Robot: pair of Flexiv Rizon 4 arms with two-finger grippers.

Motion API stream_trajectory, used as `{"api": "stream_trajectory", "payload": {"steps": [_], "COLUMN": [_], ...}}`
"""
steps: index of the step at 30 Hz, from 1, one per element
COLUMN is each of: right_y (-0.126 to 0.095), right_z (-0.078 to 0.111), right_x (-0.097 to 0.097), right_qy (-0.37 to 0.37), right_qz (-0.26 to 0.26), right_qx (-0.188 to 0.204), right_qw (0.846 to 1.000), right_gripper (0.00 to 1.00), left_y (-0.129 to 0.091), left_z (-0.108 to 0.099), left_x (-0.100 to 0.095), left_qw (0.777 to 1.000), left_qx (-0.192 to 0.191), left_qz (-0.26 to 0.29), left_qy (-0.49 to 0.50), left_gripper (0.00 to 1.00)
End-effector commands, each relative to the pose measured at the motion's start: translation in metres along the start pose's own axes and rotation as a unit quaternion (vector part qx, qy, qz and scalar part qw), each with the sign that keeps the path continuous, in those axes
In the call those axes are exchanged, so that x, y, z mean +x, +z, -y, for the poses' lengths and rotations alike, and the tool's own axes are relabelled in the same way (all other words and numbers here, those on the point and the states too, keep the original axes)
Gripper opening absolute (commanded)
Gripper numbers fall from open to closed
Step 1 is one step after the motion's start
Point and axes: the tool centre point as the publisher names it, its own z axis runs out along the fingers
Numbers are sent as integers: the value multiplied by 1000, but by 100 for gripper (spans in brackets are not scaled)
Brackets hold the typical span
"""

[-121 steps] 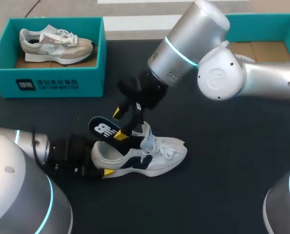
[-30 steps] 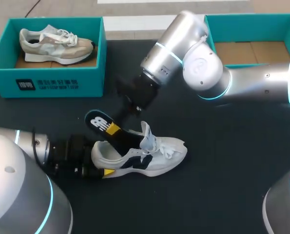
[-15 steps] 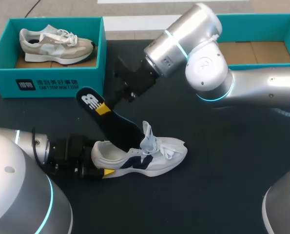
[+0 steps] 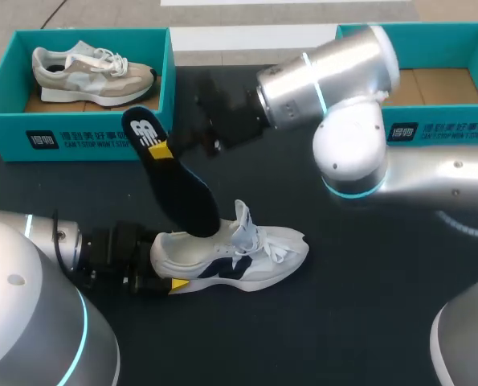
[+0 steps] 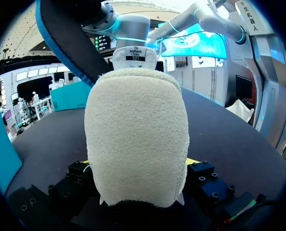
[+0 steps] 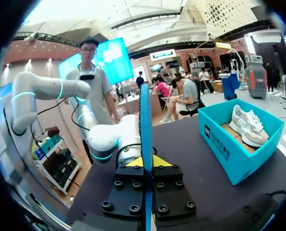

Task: Take the shoe out of the shoebox, open the shoe tongue, remove and reinsert the insole, then place the shoe into the shoebox

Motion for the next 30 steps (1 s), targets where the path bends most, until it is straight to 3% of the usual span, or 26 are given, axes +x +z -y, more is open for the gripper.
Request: {"api": "stream_trajectory", "payload": {"steps": [1,16,20,22,28,30], "right_y": [0,0,-19,-33,-62,-73], "right_z": [6,6,-1,-9,-32,-41], "right_x": [7,7,9,11,17,20], "right_qy": [0,0,3,-7,24,36], "right_qz": [23,23,3,7,-2,1], "right_qx": [-29,-29,-59,-98,-103,-124], "right_qw": [999,999,998,995,994,992], "right_gripper": [0,0,0,0,0,0], "left_y": [0,0,0,0,0,0], "left_z": [-2,-2,-2,-2,-2,-2], "left_x": [2,2,2,2,2,2], "left_qw": [1000,1000,1000,1000,1000,1000], "left_qx": [-2,-2,-2,-2,-2,-2], "left_qz": [0,0,0,0,0,0], "left_qy": [0,0,0,0,0,0], "left_gripper": [0,0,0,0,0,0]}}
